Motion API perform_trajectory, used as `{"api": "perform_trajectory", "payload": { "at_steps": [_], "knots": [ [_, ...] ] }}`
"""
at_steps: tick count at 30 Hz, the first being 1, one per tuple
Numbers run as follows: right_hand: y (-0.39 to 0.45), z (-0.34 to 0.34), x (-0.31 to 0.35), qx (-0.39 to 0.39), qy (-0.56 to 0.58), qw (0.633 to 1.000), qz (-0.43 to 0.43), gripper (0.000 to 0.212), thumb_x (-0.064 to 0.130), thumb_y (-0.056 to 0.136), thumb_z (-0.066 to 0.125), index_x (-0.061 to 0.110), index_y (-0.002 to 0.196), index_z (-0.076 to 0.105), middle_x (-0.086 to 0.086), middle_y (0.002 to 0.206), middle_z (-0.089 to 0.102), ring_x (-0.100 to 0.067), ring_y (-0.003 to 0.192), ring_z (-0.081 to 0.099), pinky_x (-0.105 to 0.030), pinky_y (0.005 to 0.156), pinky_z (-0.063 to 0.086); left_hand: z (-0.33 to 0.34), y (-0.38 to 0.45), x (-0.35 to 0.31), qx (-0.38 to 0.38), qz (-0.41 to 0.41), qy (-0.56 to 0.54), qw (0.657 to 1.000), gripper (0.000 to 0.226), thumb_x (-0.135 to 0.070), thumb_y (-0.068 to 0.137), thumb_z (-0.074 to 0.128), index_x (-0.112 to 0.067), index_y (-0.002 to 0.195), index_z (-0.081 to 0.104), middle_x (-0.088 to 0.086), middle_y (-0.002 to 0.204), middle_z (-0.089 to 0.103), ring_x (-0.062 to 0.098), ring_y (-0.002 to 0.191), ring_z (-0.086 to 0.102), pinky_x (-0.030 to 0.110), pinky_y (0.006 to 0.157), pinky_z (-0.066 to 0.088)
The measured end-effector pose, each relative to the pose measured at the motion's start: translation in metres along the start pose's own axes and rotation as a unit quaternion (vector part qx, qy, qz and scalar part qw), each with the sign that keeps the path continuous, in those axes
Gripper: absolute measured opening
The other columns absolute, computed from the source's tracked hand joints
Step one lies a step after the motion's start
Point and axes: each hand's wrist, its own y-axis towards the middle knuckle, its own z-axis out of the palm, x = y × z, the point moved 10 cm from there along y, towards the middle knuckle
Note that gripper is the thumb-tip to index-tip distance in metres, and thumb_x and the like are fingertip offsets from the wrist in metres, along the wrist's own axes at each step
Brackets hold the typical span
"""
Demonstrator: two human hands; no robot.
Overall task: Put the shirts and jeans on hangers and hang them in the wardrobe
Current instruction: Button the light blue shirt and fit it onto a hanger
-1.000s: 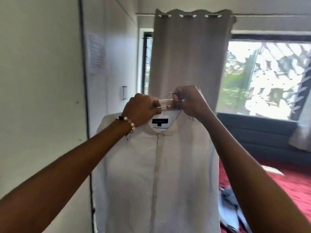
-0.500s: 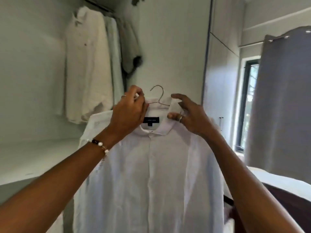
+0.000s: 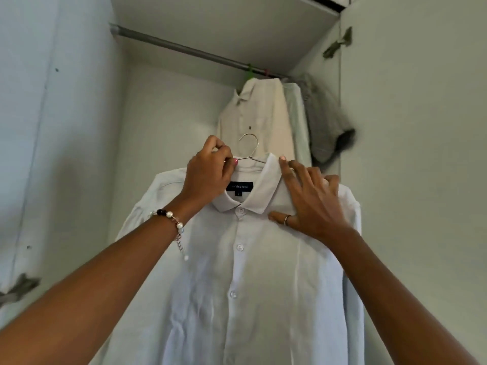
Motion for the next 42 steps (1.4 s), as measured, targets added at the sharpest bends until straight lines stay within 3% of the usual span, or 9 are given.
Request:
{"api": "perform_trajectory", "payload": {
  "at_steps": [6,10,13,16,20,25,29,33,42],
  "knots": [
    [0.093,0.039,0.047,-0.014,-0.011,1.000,-0.021,0.106,0.068,0.057,0.074,0.013,0.142,0.042,-0.006,0.110,0.062,-0.032,0.086,0.060,-0.045,0.063,0.048,0.005,0.040,0.097,0.027,-0.065,0.048,0.996,0.020,-0.030,0.087,0.066,-0.011,0.086,0.070,0.004,0.094,0.057,0.022,0.081,0.057,0.027,0.067,0.041],
    [0.153,0.065,0.063,0.020,-0.004,0.999,-0.039,0.102,0.066,0.072,0.064,0.020,0.151,0.019,-0.005,0.130,0.051,-0.034,0.101,0.058,-0.037,0.068,0.041,0.015,0.072,0.143,0.021,-0.099,0.107,0.989,0.020,-0.030,0.087,0.066,-0.011,0.090,0.072,0.008,0.098,0.059,0.026,0.090,0.057,0.029,0.072,0.040],
    [0.192,0.085,0.062,0.019,-0.002,0.999,-0.041,0.100,0.067,0.075,0.062,0.024,0.152,0.014,-0.002,0.134,0.047,-0.033,0.108,0.057,-0.037,0.070,0.040,0.030,0.095,0.166,0.021,-0.096,0.128,0.987,0.017,-0.026,0.089,0.063,-0.013,0.095,0.072,0.010,0.100,0.062,0.028,0.095,0.058,0.034,0.079,0.045],
    [0.234,0.109,0.051,0.025,-0.020,0.999,-0.037,0.097,0.068,0.075,0.062,0.024,0.150,0.019,-0.003,0.135,0.048,-0.034,0.113,0.056,-0.038,0.075,0.043,0.039,0.120,0.181,-0.010,-0.061,0.154,0.986,0.018,-0.023,0.089,0.059,-0.014,0.102,0.069,0.009,0.103,0.066,0.028,0.097,0.059,0.035,0.083,0.046],
    [0.297,0.137,0.028,0.017,-0.062,0.998,-0.016,0.091,0.066,0.076,0.063,0.023,0.147,0.027,-0.004,0.139,0.048,-0.032,0.117,0.055,-0.040,0.083,0.046,0.063,0.153,0.214,-0.028,-0.041,0.186,0.981,0.019,-0.018,0.090,0.054,-0.011,0.097,0.069,0.010,0.098,0.066,0.027,0.087,0.060,0.034,0.075,0.049],
    [0.365,0.161,-0.005,-0.030,-0.077,0.996,0.035,0.070,0.059,0.072,0.070,0.022,0.127,0.048,-0.002,0.123,0.057,-0.029,0.109,0.059,-0.039,0.081,0.046,0.106,0.182,0.263,-0.028,-0.049,0.223,0.973,0.020,-0.017,0.091,0.052,-0.007,0.097,0.069,0.011,0.092,0.062,0.023,0.075,0.056,0.027,0.064,0.043],
    [0.411,0.179,-0.031,-0.043,-0.091,0.990,0.097,0.062,0.051,0.071,0.072,0.022,0.122,0.053,-0.002,0.120,0.058,-0.029,0.112,0.057,-0.043,0.085,0.049,0.143,0.200,0.298,-0.029,-0.047,0.214,0.975,0.021,-0.018,0.091,0.051,-0.010,0.104,0.065,0.008,0.098,0.061,0.023,0.086,0.058,0.028,0.071,0.046],
    [0.446,0.189,-0.049,-0.054,-0.118,0.981,0.145,0.054,0.040,0.072,0.075,0.023,0.119,0.057,-0.002,0.117,0.059,-0.029,0.112,0.057,-0.046,0.083,0.046,0.165,0.222,0.318,-0.034,-0.040,0.183,0.982,0.026,-0.017,0.090,0.051,-0.012,0.114,0.060,0.006,0.107,0.060,0.022,0.095,0.057,0.024,0.072,0.038],
    [0.521,0.198,-0.080,-0.062,-0.191,0.962,0.185,0.052,0.032,0.076,0.073,0.021,0.125,0.057,-0.003,0.121,0.058,-0.034,0.113,0.057,-0.052,0.092,0.041,0.201,0.281,0.340,0.005,-0.039,0.172,0.984,0.022,-0.020,0.089,0.053,-0.011,0.107,0.062,0.007,0.105,0.058,0.024,0.096,0.057,0.029,0.077,0.046]
  ]
}}
